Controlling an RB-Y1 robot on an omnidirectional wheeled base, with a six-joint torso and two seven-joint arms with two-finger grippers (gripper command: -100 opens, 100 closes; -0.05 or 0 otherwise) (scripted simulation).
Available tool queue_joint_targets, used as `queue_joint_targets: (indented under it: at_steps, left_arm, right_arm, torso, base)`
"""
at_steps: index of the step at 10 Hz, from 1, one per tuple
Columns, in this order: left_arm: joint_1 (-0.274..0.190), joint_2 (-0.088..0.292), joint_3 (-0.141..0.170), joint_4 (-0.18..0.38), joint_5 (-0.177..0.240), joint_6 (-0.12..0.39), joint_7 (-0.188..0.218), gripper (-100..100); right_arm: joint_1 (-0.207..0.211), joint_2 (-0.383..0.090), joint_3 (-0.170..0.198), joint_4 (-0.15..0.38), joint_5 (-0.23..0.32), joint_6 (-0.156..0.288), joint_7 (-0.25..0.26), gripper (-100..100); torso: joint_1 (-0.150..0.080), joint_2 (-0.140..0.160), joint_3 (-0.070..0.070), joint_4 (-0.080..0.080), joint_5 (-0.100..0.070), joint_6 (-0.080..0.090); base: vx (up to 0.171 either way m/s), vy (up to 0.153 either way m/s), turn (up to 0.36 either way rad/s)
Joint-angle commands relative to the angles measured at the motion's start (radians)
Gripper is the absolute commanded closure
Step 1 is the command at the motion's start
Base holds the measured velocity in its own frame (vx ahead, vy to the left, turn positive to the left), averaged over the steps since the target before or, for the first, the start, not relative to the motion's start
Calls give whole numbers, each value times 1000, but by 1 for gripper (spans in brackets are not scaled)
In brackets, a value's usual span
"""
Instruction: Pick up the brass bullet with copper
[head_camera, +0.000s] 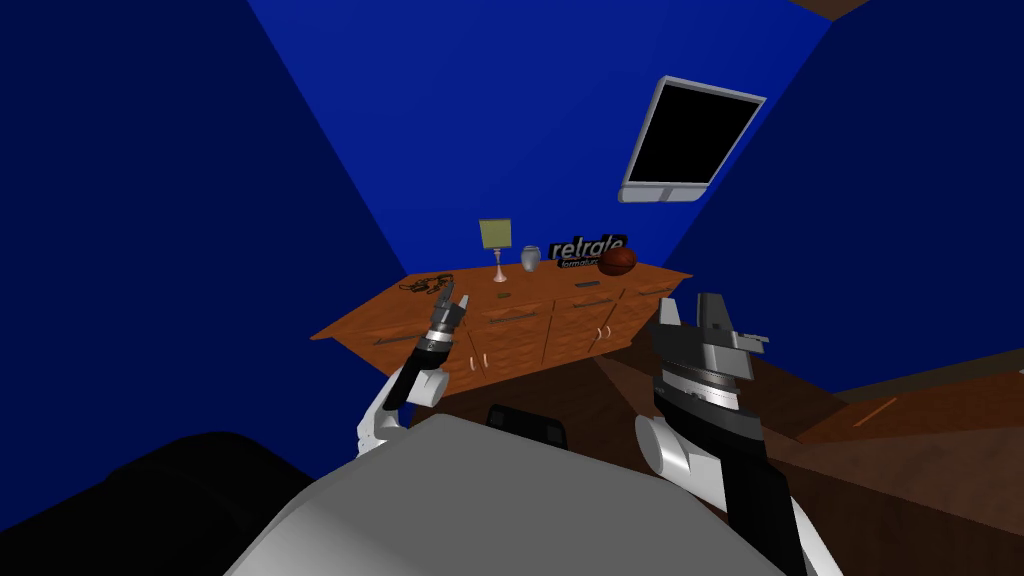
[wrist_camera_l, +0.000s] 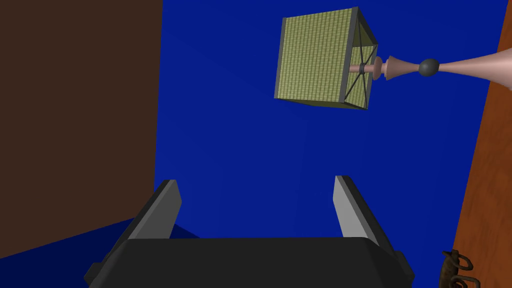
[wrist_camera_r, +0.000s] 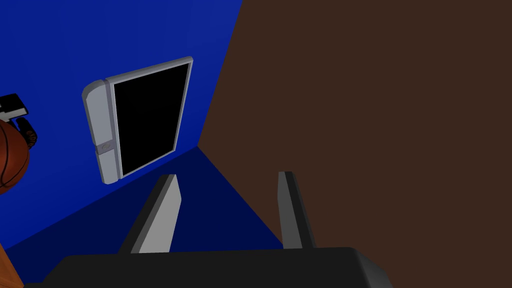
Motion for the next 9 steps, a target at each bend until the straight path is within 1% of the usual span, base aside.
queue_joint_targets:
  at_steps: [1, 2, 3, 4, 5, 6, 7, 8, 9]
  left_arm:
    - [-5, 17, 8, -2, 5, 39, 10, -100]
    - [-17, 56, 26, 1, 17, 76, 30, -100]
    - [-17, 56, 26, 1, 17, 93, 30, -100]
    - [-28, 96, 45, 4, 29, 122, 51, -100]
    - [-28, 96, 45, 4, 29, 147, 51, -100]
    - [-41, 138, 65, 7, 42, 175, 72, -100]
    - [-41, 138, 65, 7, 42, 204, 72, -100]
    - [-41, 138, 65, 7, 42, 212, 72, -100]
    - [-53, 180, 86, 10, 55, 250, 95, -100]
  right_arm:
    - [0, 0, 0, 0, 0, 0, 0, 0]
    - [0, 0, 0, 0, 0, 0, 0, 0]
    - [0, 0, 0, 0, 0, 0, 0, 0]
    - [0, 0, 0, 0, 0, 0, 0, 0]
    - [0, 0, 0, 0, 0, 0, 0, 0]
    - [0, 0, 0, 0, 0, 0, 0, 0]
    - [0, 0, 0, 0, 0, 0, 0, 0]
    - [0, 0, 0, 0, 0, 0, 0, 0]
    - [0, 0, 0, 0, 0, 0, 0, 0]
  torso:
    - [0, 0, 0, 0, 0, 0]
    - [0, 0, 0, 0, 0, 0]
    - [0, 0, 0, 0, 0, 0]
    - [0, 0, 0, 0, 0, 0]
    - [0, 0, 0, 0, 0, 0]
    - [0, 0, 0, 0, 0, 0]
    - [0, 0, 0, 0, 0, 0]
    - [0, 0, 0, 0, 0, 0]
    - [0, 0, 0, 0, 0, 0]
  base:
    - [7, -14, -1]
    - [11, -18, -4]
    - [11, -16, -1]
    - [10, -17, -3]
    - [9, -14, -1]
    - [12, -17, -4]
    - [12, -16, -1]
    - [4, -8, 1]
    - [5, -15, -7]
